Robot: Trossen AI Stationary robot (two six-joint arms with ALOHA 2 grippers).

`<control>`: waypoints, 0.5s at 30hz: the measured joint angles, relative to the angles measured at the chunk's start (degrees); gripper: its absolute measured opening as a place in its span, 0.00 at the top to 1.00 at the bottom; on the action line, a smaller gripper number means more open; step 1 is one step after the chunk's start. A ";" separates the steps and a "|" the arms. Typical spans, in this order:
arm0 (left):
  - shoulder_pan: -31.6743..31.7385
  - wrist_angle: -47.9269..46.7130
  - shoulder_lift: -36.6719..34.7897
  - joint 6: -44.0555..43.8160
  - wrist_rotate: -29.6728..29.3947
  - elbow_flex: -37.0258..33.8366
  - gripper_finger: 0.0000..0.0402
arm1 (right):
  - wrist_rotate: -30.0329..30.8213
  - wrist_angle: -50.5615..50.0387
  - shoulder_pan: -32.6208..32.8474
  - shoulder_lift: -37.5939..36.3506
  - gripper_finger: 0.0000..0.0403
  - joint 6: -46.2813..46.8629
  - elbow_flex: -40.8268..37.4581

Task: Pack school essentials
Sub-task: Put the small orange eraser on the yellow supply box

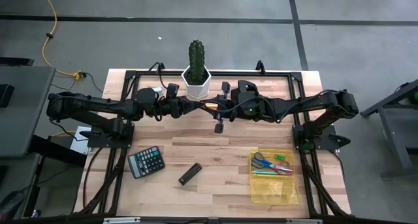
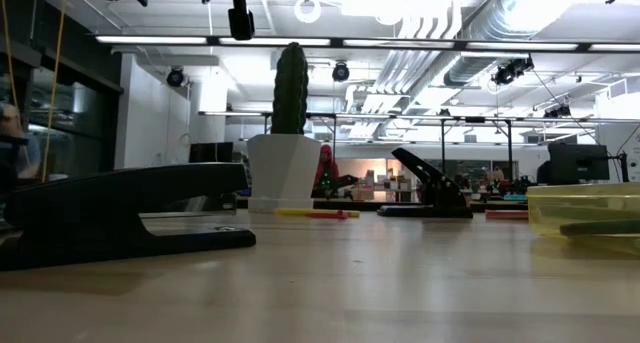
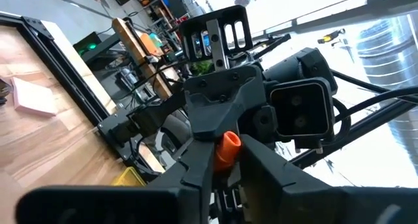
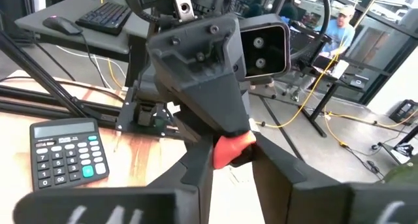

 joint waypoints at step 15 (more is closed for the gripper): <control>3.55 0.02 0.02 0.99 5.32 0.18 0.67 | 0.87 -1.03 -0.04 -0.75 0.90 -0.02 -0.04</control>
